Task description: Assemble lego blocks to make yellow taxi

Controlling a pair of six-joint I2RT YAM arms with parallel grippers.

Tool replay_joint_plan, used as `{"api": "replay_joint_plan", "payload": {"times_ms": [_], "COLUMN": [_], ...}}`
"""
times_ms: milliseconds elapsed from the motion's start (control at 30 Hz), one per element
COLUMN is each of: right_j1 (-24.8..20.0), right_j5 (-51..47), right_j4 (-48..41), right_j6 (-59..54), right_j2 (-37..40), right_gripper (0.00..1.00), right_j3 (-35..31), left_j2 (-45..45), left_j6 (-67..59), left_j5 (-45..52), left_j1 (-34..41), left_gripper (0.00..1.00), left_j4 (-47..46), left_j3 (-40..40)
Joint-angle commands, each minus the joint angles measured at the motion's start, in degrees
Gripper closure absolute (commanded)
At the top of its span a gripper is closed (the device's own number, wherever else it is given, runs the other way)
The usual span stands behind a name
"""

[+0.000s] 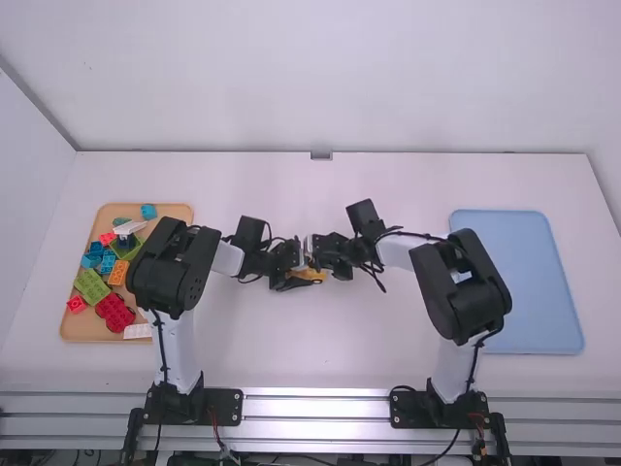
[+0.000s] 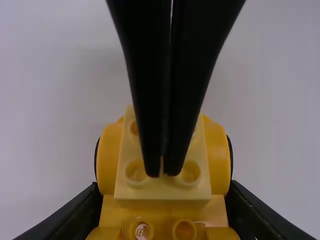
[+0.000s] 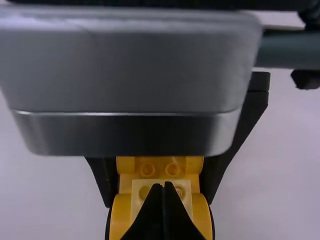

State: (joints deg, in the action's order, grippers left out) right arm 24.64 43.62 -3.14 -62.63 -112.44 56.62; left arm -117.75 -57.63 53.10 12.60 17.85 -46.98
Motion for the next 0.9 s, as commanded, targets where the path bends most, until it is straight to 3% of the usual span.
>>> {"api": "replay_joint_plan", "payload": {"times_ms": [0,667,867], "right_j1": [0.1,-4.0,-5.7], "right_j5": [-3.7,2.1,13.3], "right_j4": [-1.7,-2.2,-2.3], "right_j6": [-1.2,-3.7,-6.4], "right_j2": [-3.1,-9.1,-5.9], "right_gripper": [1.00,1.00,1.00], "right_j3": [-1.3,0.1,2.6], "left_j2": [-1.1,-1.1,-1.1], "left_j6": [0.2,0.2,0.2], "left_j5": [-0.2,-0.2,-0.2], "left_j1": [0.2,0.1,0.0], "left_gripper": [0.40,0.40,0.40], "left_j4": [-0.3,0.0,0.0], "left_j3": [0.5,0.5,0.5]}}
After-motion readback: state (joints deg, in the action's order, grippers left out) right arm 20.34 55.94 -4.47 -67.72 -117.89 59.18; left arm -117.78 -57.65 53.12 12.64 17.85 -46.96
